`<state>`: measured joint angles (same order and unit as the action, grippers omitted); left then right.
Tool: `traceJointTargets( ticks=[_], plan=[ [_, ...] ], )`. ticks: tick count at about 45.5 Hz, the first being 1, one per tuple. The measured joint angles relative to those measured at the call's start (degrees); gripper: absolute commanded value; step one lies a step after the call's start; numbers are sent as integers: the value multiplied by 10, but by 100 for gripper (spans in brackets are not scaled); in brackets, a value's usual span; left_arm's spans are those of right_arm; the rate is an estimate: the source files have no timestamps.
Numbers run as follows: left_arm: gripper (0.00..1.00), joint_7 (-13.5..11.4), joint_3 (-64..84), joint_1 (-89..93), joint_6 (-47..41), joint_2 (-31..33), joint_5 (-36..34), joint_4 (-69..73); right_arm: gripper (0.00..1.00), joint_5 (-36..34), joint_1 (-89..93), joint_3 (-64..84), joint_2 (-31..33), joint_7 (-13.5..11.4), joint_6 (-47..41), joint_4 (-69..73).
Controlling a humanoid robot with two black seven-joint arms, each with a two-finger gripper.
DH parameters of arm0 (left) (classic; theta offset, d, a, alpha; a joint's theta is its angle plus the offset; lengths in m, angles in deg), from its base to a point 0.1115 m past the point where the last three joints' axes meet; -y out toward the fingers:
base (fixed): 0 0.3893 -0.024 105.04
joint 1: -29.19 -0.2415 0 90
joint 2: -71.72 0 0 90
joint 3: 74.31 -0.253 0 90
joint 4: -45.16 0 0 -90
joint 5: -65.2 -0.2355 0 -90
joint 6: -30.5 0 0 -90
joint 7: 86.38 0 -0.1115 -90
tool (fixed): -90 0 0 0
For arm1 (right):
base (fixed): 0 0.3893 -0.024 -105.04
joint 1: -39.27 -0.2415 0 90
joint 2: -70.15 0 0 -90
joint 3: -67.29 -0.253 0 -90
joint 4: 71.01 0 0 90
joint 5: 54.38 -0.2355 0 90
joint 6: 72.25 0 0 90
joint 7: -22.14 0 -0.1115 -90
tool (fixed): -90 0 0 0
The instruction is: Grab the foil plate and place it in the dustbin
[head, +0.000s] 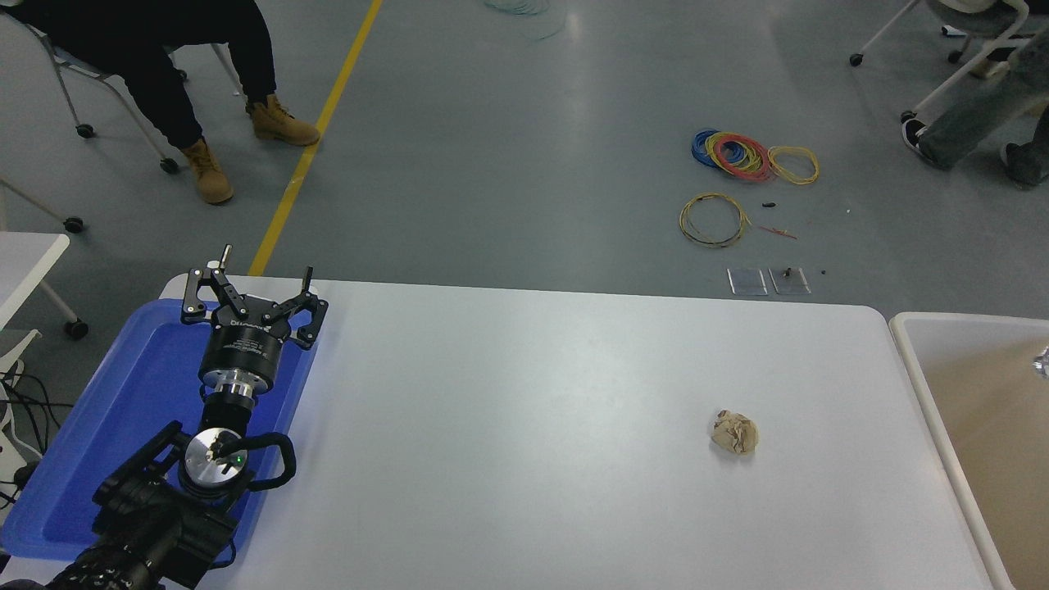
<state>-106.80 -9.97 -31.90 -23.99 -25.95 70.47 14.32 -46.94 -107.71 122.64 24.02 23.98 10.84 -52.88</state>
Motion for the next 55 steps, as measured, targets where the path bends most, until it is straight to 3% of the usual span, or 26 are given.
traceJointTargets(
  ticks=[23,52,55],
  plan=[
    [100,0,0,0,0,0,0,0,0,-2,137,-94,-64,-2,40,-77],
    [100,-1,0,0,0,0,0,0,0,-3,188,-128,-90,-3,55,-85],
    [100,-1,0,0,0,0,0,0,10,-3,190,-130,-91,-3,55,-85]
  ],
)
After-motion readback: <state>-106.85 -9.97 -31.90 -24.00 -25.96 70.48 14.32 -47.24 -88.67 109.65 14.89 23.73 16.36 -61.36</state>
